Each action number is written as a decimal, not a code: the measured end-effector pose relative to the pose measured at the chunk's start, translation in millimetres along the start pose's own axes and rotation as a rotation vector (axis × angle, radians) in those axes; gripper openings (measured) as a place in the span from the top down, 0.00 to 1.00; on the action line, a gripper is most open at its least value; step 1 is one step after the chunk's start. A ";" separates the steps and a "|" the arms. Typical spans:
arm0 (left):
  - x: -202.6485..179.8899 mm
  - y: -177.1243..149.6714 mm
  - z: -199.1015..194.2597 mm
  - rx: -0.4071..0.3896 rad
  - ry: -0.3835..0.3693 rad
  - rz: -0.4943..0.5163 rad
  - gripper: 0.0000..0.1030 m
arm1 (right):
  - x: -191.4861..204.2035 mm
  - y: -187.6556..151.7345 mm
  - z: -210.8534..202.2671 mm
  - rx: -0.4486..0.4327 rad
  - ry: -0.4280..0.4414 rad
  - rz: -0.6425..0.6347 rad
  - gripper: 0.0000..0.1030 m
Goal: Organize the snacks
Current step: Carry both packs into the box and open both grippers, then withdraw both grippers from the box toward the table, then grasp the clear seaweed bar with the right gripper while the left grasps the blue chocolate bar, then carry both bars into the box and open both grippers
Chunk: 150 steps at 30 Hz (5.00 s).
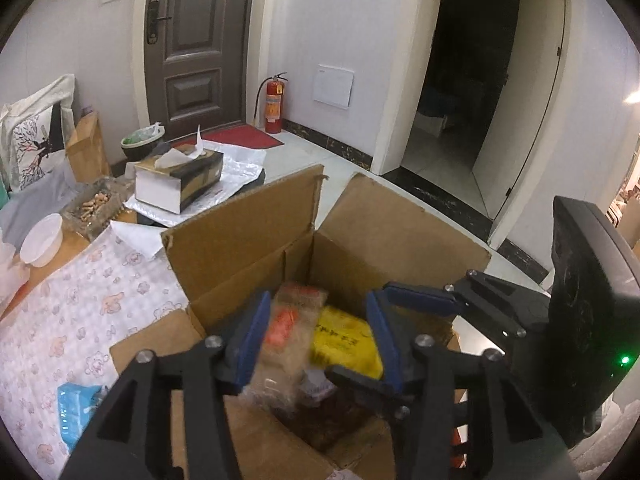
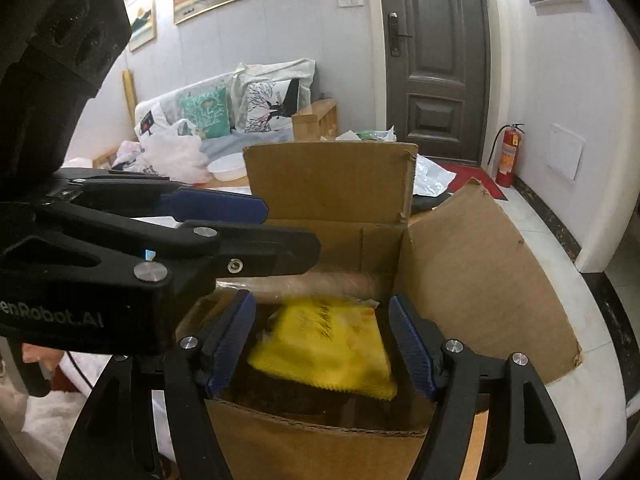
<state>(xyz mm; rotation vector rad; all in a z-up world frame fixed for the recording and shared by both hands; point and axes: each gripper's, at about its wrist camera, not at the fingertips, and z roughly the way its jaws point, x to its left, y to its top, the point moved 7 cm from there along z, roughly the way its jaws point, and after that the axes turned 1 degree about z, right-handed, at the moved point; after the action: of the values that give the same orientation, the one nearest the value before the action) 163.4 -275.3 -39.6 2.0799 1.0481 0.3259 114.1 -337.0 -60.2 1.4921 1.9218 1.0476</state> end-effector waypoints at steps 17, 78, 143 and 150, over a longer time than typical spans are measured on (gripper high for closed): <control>23.3 -10.8 -53.1 -0.075 0.032 -0.033 0.39 | 32.6 4.3 -18.4 -0.019 -0.015 -0.030 0.35; 171.1 -201.8 -19.2 0.077 0.185 -0.318 0.73 | 188.3 -90.0 89.7 0.192 -0.052 -0.164 0.66; 198.1 -190.8 -226.4 -0.217 0.415 -0.262 0.85 | 291.3 20.7 5.6 -0.090 0.231 -0.253 0.65; 141.9 -117.7 -222.1 -0.278 0.365 -0.138 0.85 | 227.1 47.8 -29.4 -0.175 0.164 -0.187 0.65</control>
<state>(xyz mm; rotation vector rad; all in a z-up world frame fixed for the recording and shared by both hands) 68.5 -6.8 7.9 1.7262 1.2713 0.7576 55.0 -122.8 12.8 1.1393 1.9777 1.2478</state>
